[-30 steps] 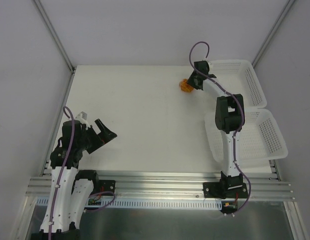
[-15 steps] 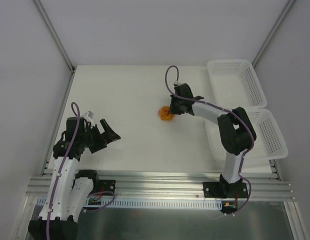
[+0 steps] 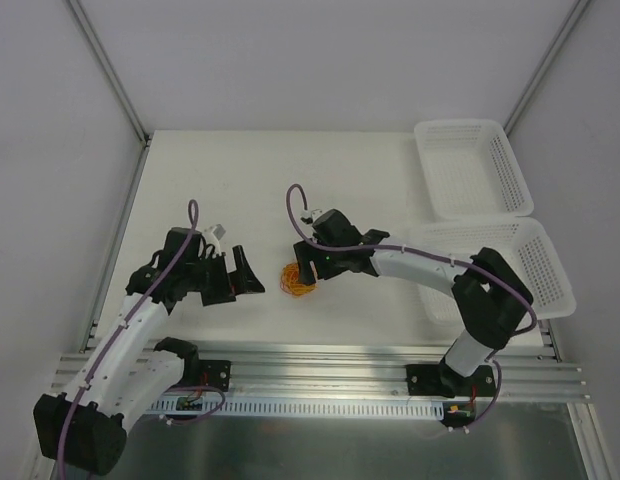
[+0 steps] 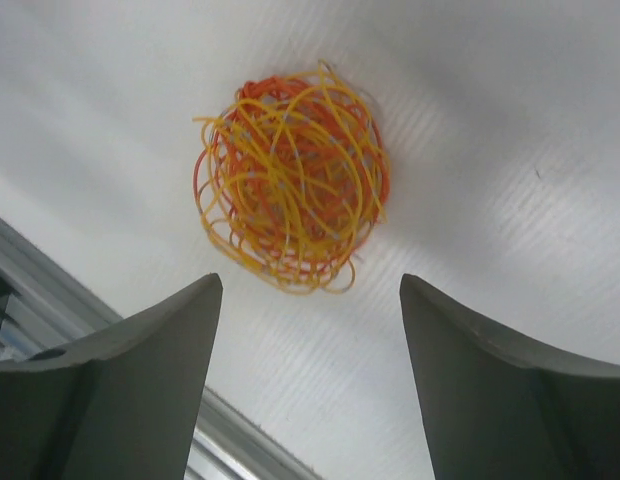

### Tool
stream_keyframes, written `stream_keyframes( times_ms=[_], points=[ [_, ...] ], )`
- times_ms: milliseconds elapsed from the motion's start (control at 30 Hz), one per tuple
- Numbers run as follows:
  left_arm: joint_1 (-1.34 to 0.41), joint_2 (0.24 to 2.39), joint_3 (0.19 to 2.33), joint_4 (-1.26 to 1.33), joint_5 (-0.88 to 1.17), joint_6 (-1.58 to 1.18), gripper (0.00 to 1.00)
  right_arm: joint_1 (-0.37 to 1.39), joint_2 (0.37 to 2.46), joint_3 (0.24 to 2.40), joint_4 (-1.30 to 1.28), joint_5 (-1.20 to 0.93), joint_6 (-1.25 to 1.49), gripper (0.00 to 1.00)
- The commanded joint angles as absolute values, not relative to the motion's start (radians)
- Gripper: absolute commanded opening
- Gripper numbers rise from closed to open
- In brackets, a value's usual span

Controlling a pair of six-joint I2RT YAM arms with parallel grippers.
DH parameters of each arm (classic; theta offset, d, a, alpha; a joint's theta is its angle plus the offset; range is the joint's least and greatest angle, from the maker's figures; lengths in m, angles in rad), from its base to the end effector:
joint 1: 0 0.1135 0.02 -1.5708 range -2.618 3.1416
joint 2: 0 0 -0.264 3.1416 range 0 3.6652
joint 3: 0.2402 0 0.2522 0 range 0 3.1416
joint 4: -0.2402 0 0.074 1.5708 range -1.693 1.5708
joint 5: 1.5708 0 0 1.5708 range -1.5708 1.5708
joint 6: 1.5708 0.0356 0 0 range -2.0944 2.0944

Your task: Untangle the cables

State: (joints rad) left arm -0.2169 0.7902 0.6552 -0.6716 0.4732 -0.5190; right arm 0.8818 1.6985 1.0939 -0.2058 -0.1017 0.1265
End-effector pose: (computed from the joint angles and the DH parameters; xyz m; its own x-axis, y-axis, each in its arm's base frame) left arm 0.1510 -0.0499 0.2513 -0.8599 -0.2626 -0.4376 0.0841 0.7729 -0.6289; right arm 0.2291 0.2838 0.2062 -0.5595 -0.4818 -0.6744 -0.7478 0.6444 0.1599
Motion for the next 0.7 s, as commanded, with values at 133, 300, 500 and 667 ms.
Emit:
stream_keyframes(
  times_ms=[133, 300, 500, 667],
  points=[
    [-0.405, 0.964, 0.666, -0.482, 0.315, -0.624, 0.95, 0.891, 1.416, 0.971, -0.236, 0.069, 0.219, 0.74],
    [-0.535, 1.133, 0.787, -0.454, 0.184, -0.614, 0.89, 0.890, 1.350, 0.885, -0.192, 0.117, 0.362, 0.72],
    [-0.655, 1.359, 0.916, -0.440, 0.078, -0.592, 0.79, 0.891, 1.341, 0.848, -0.152, 0.156, 0.437, 0.70],
    [-0.696, 1.472, 0.954, -0.439, 0.006, -0.604, 0.71, 0.891, 1.347, 0.825, -0.117, 0.158, 0.460, 0.69]
  ],
)
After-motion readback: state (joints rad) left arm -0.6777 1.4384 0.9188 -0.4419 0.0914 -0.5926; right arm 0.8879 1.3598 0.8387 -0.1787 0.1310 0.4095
